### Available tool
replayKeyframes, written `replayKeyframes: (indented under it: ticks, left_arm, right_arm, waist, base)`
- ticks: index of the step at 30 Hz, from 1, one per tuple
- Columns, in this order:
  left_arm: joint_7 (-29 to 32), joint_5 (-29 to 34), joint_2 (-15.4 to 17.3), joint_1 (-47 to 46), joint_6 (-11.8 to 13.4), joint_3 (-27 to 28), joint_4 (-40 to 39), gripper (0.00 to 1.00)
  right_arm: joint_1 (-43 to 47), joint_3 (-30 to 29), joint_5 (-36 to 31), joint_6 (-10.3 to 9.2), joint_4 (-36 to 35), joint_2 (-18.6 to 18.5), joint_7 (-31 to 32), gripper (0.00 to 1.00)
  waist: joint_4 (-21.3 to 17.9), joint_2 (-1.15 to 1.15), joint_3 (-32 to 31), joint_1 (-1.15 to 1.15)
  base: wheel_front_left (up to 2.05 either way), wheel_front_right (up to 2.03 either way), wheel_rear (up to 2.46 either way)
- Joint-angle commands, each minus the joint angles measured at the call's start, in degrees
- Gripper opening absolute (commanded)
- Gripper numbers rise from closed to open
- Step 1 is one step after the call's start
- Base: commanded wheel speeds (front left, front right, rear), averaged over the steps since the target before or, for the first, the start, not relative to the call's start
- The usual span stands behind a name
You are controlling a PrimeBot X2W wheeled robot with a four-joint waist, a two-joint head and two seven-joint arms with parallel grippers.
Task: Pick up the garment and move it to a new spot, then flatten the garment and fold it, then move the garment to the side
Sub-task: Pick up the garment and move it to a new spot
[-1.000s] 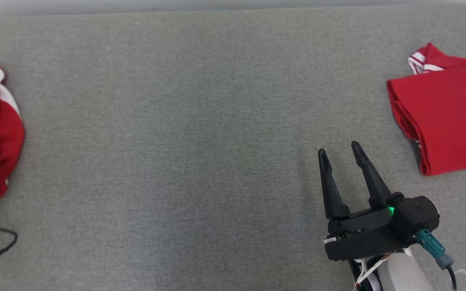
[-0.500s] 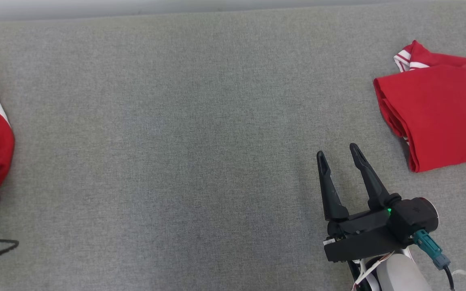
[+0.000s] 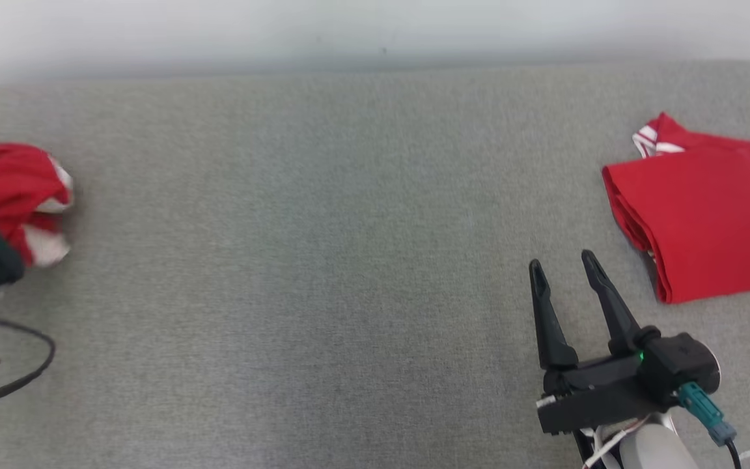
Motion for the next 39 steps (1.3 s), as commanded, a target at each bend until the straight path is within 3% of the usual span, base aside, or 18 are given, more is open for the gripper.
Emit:
replayKeyframes:
  ticks: [1, 6, 17, 24, 31, 39]
  left_arm:
    - [-0.95, 0.09, -0.51, -1.5, -0.39, -1.18, -1.91, 0.0]
    - [-0.56, -1.98, -2.99, -2.35, -0.64, -4.0, -8.22, 0.0]
    - [5.83, -8.38, -5.75, 2.07, -0.66, -11.22, -30.74, 0.0]
    - [10.12, -10.3, -10.67, 7.35, -0.48, -15.98, -42.16, 0.0]
    - [9.75, -10.21, -14.19, 12.89, 0.17, -19.48, -43.07, 0.0]
    - [6.66, -11.21, -17.1, 20.0, -0.13, -22.91, -36.61, 0.0]
  right_arm:
    - [1.28, -0.5, 0.57, -0.12, 0.24, -0.03, -0.03, 1.0]
    - [2.59, -1.68, 0.92, -0.12, 0.15, -0.04, -0.03, 1.0]
    - [4.35, -2.35, 2.63, -0.12, 0.01, -0.04, -0.03, 1.0]
    - [4.69, -2.48, 3.46, -0.12, 0.03, -0.03, -0.03, 1.0]
    - [3.54, -1.08, 4.23, -0.12, 0.62, -0.01, -0.03, 1.0]
    - [3.05, -0.55, 4.91, -0.12, 0.99, -0.01, -0.03, 1.0]
  waist:
    - [1.69, 0.0, -2.93, 0.0]
    - [1.89, 0.0, -5.36, 0.0]
    - [-2.54, 0.0, -7.09, 0.0]
    - [-6.09, 0.0, -6.8, 0.0]
    - [-10.6, 0.0, -6.47, 0.0]
    - [-14.66, 0.0, -4.91, 0.0]
  base:
    - [0.0, 0.0, 0.0]
    - [0.0, 0.0, 0.0]
    - [0.0, 0.0, 0.0]
    - [0.0, 0.0, 0.0]
    - [0.0, 0.0, 0.0]
    - [0.0, 0.0, 0.0]
